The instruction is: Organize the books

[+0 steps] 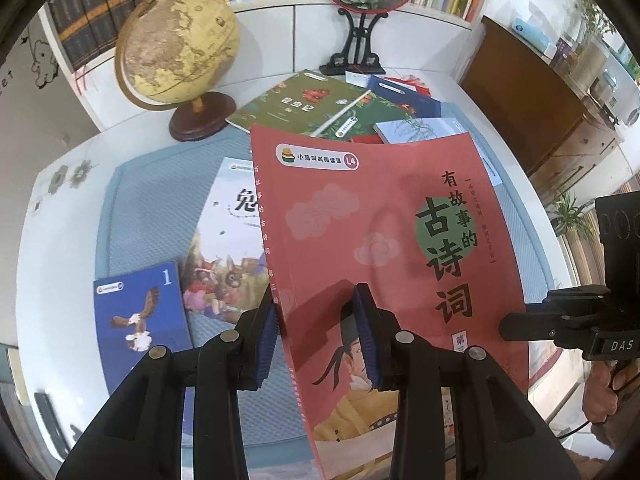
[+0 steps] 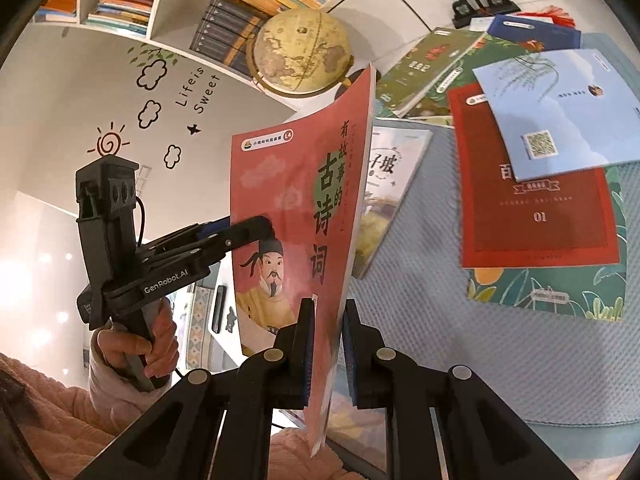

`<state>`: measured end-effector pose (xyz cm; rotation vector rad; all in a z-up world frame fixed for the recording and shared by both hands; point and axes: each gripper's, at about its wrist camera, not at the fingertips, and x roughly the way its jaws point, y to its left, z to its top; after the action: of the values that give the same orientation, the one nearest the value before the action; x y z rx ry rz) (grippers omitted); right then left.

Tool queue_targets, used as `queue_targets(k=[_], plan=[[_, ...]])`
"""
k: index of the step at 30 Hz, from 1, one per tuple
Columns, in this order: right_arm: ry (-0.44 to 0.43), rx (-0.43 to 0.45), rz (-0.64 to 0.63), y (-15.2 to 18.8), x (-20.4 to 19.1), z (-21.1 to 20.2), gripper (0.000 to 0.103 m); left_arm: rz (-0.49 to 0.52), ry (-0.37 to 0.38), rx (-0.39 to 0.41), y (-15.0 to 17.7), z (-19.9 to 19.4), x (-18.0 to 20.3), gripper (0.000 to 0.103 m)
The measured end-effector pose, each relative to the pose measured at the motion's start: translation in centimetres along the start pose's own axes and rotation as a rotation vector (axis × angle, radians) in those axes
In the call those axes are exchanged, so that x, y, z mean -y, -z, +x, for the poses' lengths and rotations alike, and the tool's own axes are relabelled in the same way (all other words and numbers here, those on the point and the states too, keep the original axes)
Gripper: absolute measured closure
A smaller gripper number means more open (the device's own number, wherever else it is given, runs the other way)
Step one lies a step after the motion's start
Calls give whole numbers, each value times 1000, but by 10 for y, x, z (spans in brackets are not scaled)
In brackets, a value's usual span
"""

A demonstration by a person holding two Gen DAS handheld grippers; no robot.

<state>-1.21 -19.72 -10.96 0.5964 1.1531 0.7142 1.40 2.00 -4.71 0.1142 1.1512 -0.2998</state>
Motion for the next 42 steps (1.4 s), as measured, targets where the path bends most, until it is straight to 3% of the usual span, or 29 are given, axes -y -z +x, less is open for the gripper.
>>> queue_targets(k=[9,20,31,42], plan=[[-14,-15,-41,-11,-27,22,89,-46,-13,11,9,-11,-38,71],[-22,-56,-86,-22,-67,81,89,-109,-33,1,27,-15,-109,71],[-17,-135,-134,-27,-103,154,89,-165,-43,-40,46,-6,-182,71],[13,-229,-138,-21,-115,226,89,-191,-26,-133,67,32,-234,71]])
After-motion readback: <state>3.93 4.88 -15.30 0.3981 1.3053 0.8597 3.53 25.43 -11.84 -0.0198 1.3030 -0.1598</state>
